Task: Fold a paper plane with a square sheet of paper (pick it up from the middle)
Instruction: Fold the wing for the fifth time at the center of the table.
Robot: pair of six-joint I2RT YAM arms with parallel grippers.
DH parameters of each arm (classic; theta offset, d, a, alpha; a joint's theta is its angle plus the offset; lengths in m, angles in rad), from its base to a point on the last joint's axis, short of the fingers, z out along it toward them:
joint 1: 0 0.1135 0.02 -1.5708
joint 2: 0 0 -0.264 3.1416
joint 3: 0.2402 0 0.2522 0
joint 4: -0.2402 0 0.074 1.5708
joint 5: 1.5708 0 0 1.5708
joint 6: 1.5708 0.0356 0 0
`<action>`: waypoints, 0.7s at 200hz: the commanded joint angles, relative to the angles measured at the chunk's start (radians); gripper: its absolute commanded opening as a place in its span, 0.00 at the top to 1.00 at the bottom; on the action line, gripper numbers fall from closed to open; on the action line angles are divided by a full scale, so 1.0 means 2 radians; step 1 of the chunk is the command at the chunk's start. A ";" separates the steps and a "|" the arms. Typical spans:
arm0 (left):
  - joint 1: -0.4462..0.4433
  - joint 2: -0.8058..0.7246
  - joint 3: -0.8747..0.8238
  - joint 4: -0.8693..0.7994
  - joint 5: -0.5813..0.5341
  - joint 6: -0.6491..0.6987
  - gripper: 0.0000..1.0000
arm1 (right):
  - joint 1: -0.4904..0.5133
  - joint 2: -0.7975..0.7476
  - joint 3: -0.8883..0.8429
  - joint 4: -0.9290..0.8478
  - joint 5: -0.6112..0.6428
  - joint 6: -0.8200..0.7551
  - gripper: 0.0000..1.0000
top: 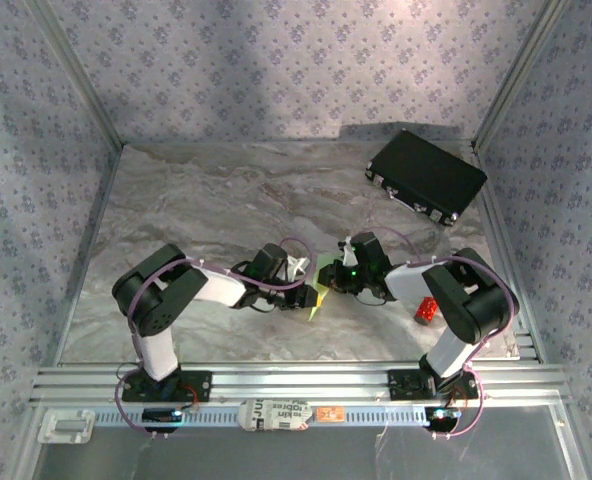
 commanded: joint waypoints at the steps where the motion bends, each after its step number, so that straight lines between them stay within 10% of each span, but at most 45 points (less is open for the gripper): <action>1: -0.005 -0.014 0.011 -0.031 -0.003 -0.007 0.81 | -0.002 0.017 -0.004 -0.030 0.021 -0.002 0.86; 140: 0.000 -0.002 -0.010 0.023 -0.004 -0.055 0.96 | 0.000 0.019 -0.003 -0.033 0.022 -0.001 0.86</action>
